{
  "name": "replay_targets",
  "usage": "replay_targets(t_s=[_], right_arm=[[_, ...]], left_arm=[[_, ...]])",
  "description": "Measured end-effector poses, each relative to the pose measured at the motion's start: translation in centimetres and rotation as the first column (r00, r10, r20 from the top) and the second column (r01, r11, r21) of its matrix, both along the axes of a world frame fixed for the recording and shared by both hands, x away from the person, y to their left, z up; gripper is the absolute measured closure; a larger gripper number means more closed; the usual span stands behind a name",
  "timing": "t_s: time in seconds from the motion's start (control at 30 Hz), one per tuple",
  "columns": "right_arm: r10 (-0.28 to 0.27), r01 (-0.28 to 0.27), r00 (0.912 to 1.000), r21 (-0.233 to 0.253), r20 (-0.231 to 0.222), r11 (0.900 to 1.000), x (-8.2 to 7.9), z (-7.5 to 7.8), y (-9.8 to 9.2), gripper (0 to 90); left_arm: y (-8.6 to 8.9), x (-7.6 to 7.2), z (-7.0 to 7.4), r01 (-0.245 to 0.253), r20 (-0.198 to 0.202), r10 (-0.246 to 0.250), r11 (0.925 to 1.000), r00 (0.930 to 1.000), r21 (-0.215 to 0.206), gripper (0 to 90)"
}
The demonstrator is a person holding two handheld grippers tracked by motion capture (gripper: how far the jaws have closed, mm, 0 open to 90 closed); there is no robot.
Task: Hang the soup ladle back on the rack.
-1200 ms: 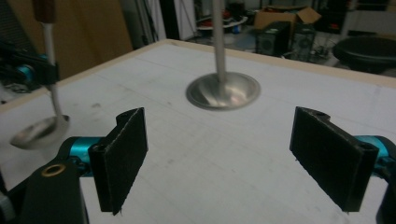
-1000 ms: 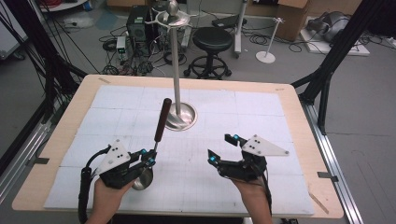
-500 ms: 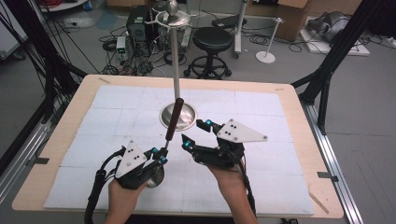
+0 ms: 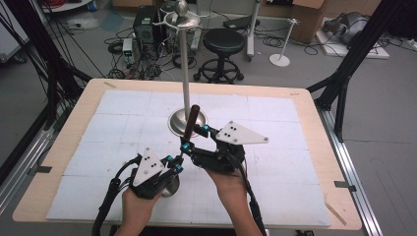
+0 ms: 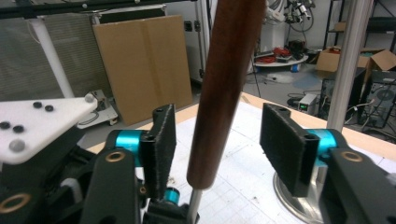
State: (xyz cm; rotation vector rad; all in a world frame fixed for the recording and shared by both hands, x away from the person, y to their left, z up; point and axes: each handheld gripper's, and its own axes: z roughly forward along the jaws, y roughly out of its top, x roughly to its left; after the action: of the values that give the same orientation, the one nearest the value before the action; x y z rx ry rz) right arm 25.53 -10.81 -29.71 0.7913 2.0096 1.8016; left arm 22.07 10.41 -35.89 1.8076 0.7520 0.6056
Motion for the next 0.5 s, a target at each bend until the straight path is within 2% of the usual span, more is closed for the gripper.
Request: replay_targets(t_s=[0.33,0.5], right_arm=[[0.008,-0.007,0.9997,0.039,-0.023,0.999,0.19,-0.08,0.65,70.1],[0.023,-0.021,0.9989,0.062,-0.04,0.998,0.29,-0.07,0.49,72.2]], left_arm=[[0.12,-0.07,0.16,-0.01,0.012,0.01,0.9999,0.9999,0.0,84.1],[0.15,-0.03,0.17,-0.005,0.01,0.005,1.0,0.9999,-0.006,84.1]])
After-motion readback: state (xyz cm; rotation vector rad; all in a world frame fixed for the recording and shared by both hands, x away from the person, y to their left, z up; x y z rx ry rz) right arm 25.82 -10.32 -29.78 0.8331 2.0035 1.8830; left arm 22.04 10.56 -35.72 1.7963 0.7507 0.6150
